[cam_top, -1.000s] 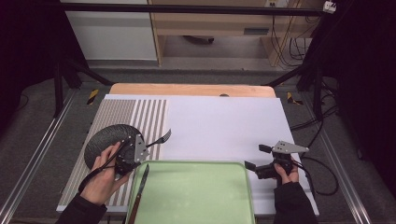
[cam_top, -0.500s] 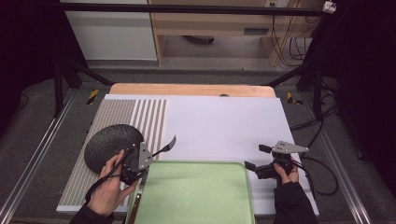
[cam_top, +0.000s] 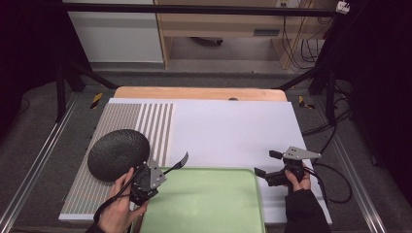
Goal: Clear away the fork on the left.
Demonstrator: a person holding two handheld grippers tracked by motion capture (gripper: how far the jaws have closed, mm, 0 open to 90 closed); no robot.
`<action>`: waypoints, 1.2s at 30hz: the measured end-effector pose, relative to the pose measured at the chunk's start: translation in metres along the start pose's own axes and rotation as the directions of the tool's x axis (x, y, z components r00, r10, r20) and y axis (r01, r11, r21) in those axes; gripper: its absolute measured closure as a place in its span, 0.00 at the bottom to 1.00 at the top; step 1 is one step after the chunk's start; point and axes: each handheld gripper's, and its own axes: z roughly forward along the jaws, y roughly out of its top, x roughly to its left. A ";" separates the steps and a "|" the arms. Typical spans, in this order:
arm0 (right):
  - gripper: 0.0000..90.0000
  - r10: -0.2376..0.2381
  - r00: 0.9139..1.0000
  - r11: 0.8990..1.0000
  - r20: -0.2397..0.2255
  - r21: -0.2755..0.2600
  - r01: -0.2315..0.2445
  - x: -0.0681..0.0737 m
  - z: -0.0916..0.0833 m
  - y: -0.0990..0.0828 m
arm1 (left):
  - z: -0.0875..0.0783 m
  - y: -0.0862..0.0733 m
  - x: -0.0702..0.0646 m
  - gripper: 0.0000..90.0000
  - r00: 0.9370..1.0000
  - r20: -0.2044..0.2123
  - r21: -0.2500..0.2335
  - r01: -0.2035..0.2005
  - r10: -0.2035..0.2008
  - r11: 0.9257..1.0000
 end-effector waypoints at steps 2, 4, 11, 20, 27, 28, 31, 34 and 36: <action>0.00 -0.001 1.000 1.000 0.000 0.000 0.001 0.000 0.000 0.000 | 0.000 0.000 -0.004 0.85 1.000 0.006 0.004 0.001 -0.001 1.000; 0.00 -0.005 1.000 1.000 0.000 0.000 0.005 0.000 0.000 0.000 | -0.001 0.000 -0.007 0.85 1.000 0.017 0.011 0.010 -0.011 1.000; 0.00 -0.002 1.000 1.000 0.000 0.003 0.002 0.000 0.000 0.000 | -0.004 0.000 -0.016 0.85 0.998 0.046 0.043 0.040 -0.042 0.998; 0.00 -0.004 1.000 1.000 0.001 0.001 0.004 0.000 0.000 0.000 | 0.001 0.002 -0.032 0.85 0.996 0.087 0.094 0.019 -0.027 0.995; 0.00 -0.004 1.000 1.000 -0.001 0.000 0.004 0.000 0.000 0.000 | 0.013 0.001 -0.044 0.85 0.993 0.120 0.161 -0.032 0.013 0.986; 0.00 -0.006 1.000 1.000 0.000 0.001 0.006 0.000 0.000 0.000 | 0.013 0.001 -0.046 0.85 0.992 0.122 0.164 -0.036 0.016 0.986; 0.00 -0.005 1.000 1.000 0.000 0.000 0.005 0.000 0.000 0.000 | 0.016 0.001 -0.048 0.85 0.991 0.131 0.178 -0.048 0.025 0.983; 0.00 -0.004 1.000 1.000 0.000 0.002 0.004 0.000 0.000 0.000 | 0.021 0.000 -0.051 0.85 0.990 0.140 0.193 -0.062 0.036 0.979; 0.00 -0.004 1.000 1.000 -0.001 0.002 0.004 0.000 0.000 0.000 | 0.023 0.000 -0.053 0.85 0.989 0.142 0.201 -0.074 0.046 0.977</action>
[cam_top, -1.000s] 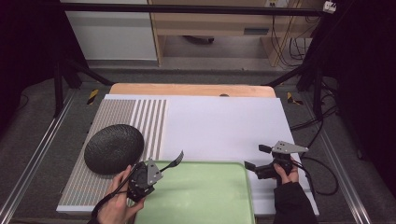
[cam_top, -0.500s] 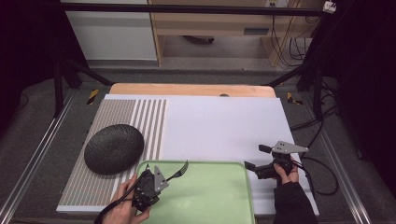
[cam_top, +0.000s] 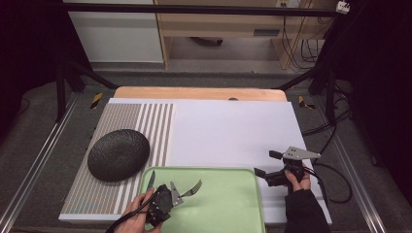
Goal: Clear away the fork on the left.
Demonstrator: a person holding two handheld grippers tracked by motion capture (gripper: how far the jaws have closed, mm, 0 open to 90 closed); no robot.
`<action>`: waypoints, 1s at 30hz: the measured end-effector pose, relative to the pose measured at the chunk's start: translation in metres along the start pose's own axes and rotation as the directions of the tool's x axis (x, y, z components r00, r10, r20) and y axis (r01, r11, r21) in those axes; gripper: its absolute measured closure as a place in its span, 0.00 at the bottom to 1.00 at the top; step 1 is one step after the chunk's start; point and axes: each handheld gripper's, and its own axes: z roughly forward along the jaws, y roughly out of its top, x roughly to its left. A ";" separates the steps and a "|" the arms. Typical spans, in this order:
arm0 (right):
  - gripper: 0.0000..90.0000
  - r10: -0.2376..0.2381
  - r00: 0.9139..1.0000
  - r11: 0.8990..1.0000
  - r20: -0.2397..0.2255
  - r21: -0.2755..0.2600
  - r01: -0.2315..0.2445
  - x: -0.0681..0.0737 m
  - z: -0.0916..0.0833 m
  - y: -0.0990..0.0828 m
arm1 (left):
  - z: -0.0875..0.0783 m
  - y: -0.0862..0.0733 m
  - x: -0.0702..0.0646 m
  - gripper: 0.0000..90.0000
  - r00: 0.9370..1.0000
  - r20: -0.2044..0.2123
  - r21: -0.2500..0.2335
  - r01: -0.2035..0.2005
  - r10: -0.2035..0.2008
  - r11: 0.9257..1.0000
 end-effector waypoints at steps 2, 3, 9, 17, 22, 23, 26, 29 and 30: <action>0.00 -0.001 1.000 1.000 0.001 0.000 0.001 0.000 0.000 0.000 | 0.002 0.001 -0.002 0.85 1.000 -0.003 0.008 -0.011 0.011 1.000; 0.00 0.000 1.000 1.000 0.000 0.000 0.000 0.000 0.000 0.000 | 0.003 0.001 -0.002 0.85 1.000 -0.001 0.012 -0.013 0.013 1.000; 0.00 0.002 1.000 1.000 -0.001 0.003 -0.002 0.000 0.000 0.000 | 0.011 0.002 -0.006 0.85 0.999 0.008 0.032 -0.033 0.033 0.999; 0.00 0.002 1.000 1.000 -0.001 0.004 -0.002 0.000 0.000 0.000 | 0.017 0.002 -0.008 0.85 0.999 0.013 0.051 -0.048 0.048 0.998; 0.00 0.003 1.000 1.000 -0.001 0.003 -0.003 0.000 0.000 0.000 | 0.017 0.001 -0.008 0.85 0.999 0.013 0.043 -0.054 0.053 0.998; 0.00 0.001 1.000 1.000 -0.001 0.002 -0.001 0.000 0.000 0.000 | 0.017 0.000 -0.008 0.85 0.998 0.015 0.041 -0.054 0.053 0.998; 0.00 0.004 1.000 1.000 -0.002 0.005 -0.004 0.000 0.000 0.000 | 0.016 -0.001 -0.006 0.84 0.998 0.035 0.029 -0.050 0.049 0.998; 0.00 0.001 1.000 1.000 0.001 0.003 -0.001 0.000 0.000 0.000 | 0.012 -0.002 -0.006 0.80 0.996 0.053 -0.022 -0.070 0.071 0.997; 0.00 0.001 1.000 1.000 0.001 0.002 -0.001 0.000 0.000 0.000 | 0.010 -0.002 -0.006 0.80 0.996 0.054 -0.029 -0.068 0.070 0.997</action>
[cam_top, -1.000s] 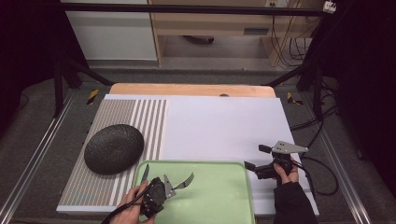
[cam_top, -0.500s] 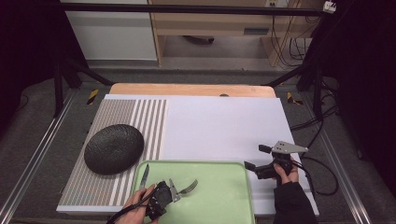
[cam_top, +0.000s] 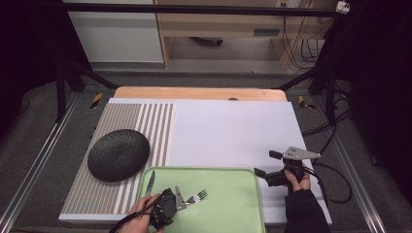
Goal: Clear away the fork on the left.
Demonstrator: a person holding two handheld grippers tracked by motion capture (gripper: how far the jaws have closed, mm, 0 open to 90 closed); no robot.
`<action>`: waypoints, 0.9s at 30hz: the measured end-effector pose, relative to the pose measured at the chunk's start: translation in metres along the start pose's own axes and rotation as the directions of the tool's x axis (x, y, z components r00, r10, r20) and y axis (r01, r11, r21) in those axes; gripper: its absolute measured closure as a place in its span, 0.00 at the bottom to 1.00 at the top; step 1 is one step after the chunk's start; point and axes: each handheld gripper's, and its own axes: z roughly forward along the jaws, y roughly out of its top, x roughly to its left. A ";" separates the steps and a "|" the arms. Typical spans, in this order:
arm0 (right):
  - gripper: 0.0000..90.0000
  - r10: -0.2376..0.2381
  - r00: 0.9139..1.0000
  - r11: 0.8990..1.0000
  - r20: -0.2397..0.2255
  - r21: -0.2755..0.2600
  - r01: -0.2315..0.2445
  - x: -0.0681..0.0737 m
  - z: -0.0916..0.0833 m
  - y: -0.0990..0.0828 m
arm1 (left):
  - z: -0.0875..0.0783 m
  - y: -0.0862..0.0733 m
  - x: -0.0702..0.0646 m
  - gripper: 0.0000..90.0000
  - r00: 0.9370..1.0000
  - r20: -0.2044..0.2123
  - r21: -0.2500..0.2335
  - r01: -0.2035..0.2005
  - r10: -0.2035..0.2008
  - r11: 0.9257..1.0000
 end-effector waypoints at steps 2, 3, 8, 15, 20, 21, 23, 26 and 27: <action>0.00 0.000 1.000 1.000 0.000 0.000 0.000 0.000 0.000 0.000 | -0.003 0.000 0.001 0.80 1.000 0.030 -0.036 0.003 -0.002 0.999; 0.00 0.001 1.000 1.000 0.000 0.001 -0.001 0.000 0.000 0.000 | -0.004 -0.001 0.002 0.80 0.999 0.040 -0.057 0.005 -0.002 0.998; 0.00 0.002 1.000 1.000 0.000 0.001 -0.002 0.000 0.000 0.000 | -0.005 -0.002 0.005 0.85 0.996 0.088 -0.148 0.034 -0.021 0.988; 0.00 0.000 1.000 1.000 0.000 0.002 0.000 0.000 0.000 0.000 | -0.001 -0.003 0.009 0.94 0.989 0.146 -0.231 0.074 -0.041 0.970; 0.00 0.001 1.000 1.000 0.000 0.002 -0.001 0.000 0.000 0.000 | 0.005 -0.003 0.010 0.97 0.983 0.182 -0.253 0.082 -0.036 0.964; 0.00 0.001 1.000 1.000 0.000 0.002 -0.001 0.000 0.000 0.000 | 0.006 -0.003 0.010 0.99 0.981 0.192 -0.256 0.089 -0.039 0.963; 0.00 0.001 1.000 1.000 0.000 0.003 -0.001 0.000 0.000 0.000 | 0.009 -0.004 0.011 1.00 0.976 0.212 -0.254 0.101 -0.046 0.962; 0.00 0.000 1.000 1.000 0.001 0.003 0.000 0.000 0.000 0.000 | 0.013 -0.004 0.011 1.00 0.974 0.224 -0.258 0.097 -0.038 0.961; 0.00 0.000 1.000 1.000 0.001 0.003 0.000 0.000 0.000 0.000 | 0.014 -0.003 0.010 1.00 0.974 0.225 -0.258 0.096 -0.037 0.961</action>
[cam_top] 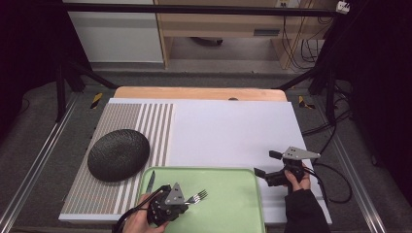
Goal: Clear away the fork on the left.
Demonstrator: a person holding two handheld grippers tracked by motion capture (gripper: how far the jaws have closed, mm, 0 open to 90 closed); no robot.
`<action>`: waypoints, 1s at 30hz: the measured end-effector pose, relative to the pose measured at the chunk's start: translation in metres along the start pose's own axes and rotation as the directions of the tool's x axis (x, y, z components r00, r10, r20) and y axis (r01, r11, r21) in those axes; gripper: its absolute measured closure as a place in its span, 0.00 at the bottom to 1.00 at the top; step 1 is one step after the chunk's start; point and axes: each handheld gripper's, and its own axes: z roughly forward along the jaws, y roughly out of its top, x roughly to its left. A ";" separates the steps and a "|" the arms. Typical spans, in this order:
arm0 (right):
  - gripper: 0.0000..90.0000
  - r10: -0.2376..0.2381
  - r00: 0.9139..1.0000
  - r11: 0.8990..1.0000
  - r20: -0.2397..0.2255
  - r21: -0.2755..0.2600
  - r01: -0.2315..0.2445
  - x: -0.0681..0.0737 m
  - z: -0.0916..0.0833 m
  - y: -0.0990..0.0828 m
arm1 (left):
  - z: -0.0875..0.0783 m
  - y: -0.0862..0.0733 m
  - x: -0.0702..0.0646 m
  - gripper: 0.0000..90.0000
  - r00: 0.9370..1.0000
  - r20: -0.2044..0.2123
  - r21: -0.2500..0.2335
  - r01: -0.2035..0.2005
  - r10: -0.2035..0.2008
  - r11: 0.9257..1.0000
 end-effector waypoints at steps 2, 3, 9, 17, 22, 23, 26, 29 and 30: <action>0.00 0.000 1.000 1.000 0.000 0.000 0.000 0.000 0.000 0.000 | 0.002 0.000 0.000 1.00 1.000 0.009 -0.002 0.002 -0.002 1.000; 0.00 0.000 1.000 1.000 0.000 0.000 0.000 0.000 0.000 0.000 | 0.003 0.000 0.000 1.00 1.000 0.011 -0.002 0.005 -0.005 1.000; 0.00 0.001 1.000 1.000 0.000 0.002 -0.001 0.000 0.000 0.000 | 0.007 0.000 0.002 1.00 1.000 0.015 -0.013 0.017 -0.017 1.000; 0.00 -0.002 1.000 1.000 0.001 0.004 0.002 0.000 0.000 0.000 | 0.011 -0.002 0.005 1.00 1.000 -0.004 -0.007 0.001 -0.001 1.000; 0.00 -0.002 1.000 1.000 0.001 0.004 0.002 0.000 0.001 0.000 | 0.013 -0.003 0.007 1.00 1.000 -0.003 0.004 0.002 -0.002 1.000; 0.00 -0.001 1.000 1.000 0.000 0.004 0.001 0.000 0.001 0.000 | 0.014 -0.004 0.007 1.00 1.000 -0.002 0.006 0.001 -0.001 1.000; 0.00 -0.001 1.000 1.000 0.000 0.003 0.001 0.000 0.001 0.000 | 0.013 -0.004 0.008 1.00 1.000 0.000 0.008 0.009 -0.009 1.000; 0.00 -0.002 1.000 1.000 0.000 0.004 0.002 0.000 0.001 0.000 | 0.012 -0.004 0.010 1.00 1.000 -0.010 0.009 0.014 -0.014 1.000; 0.00 -0.002 1.000 1.000 0.001 0.004 0.002 0.000 0.001 0.000 | 0.012 -0.005 0.011 1.00 1.000 -0.014 0.009 0.015 -0.015 1.000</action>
